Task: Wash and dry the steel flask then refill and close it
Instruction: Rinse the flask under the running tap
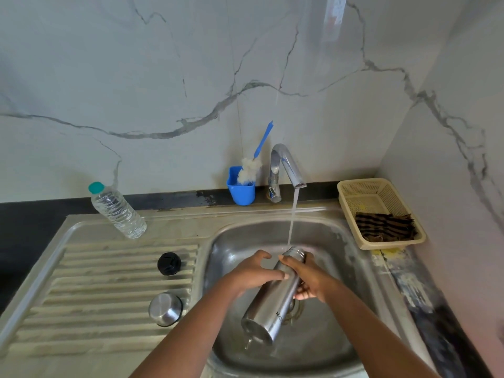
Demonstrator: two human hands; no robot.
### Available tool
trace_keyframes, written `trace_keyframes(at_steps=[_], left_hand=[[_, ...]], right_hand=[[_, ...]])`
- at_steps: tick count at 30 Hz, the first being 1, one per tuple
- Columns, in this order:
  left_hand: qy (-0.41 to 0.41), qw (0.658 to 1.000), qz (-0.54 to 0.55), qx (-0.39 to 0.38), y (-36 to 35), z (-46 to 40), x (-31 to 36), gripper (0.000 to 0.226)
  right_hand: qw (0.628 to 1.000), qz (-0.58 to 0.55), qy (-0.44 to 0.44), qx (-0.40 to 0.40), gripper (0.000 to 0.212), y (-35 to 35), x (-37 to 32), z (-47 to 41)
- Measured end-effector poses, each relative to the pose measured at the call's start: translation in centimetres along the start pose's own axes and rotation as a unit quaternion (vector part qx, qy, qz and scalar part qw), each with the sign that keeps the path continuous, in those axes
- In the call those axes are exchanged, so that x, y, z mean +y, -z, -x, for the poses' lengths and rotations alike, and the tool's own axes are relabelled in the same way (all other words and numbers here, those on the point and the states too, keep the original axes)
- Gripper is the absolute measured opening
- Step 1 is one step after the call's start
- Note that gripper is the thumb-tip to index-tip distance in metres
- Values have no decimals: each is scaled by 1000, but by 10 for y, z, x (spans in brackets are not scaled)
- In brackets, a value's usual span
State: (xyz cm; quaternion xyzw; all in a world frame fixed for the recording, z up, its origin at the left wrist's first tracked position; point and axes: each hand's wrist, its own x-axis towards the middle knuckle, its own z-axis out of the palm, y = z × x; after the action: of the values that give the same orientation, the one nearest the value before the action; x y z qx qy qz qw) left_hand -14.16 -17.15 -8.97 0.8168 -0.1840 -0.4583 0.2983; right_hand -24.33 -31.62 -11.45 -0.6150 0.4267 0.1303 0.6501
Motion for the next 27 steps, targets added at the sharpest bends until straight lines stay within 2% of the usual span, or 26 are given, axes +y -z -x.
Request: trace_keyframes(at_steps=[6,14,19,22,25,27], left_hand=[[35,999,12,-37,2,6,4,79],[44,997,47,-48,0,7,10,75],[58,996,44,-54,1,6,13,74],[63,996,14,-62,6,9,18,65],[22,999,32,16,10,-2,32,35],[-6,988,131,86,14,-16,47,22]], right_hand=[[999,4,-37,-31,67,-4,11,-4],[998,-4,-51,-29,69,1,12,-9],[996,-4,-74,-41,89,0,16,-13],[998,-15,-59,-15,72,-1,15,-11],[997,-26,-2,73,62,2,12,-8],[991,-2,49,123,74,7,6,-4]])
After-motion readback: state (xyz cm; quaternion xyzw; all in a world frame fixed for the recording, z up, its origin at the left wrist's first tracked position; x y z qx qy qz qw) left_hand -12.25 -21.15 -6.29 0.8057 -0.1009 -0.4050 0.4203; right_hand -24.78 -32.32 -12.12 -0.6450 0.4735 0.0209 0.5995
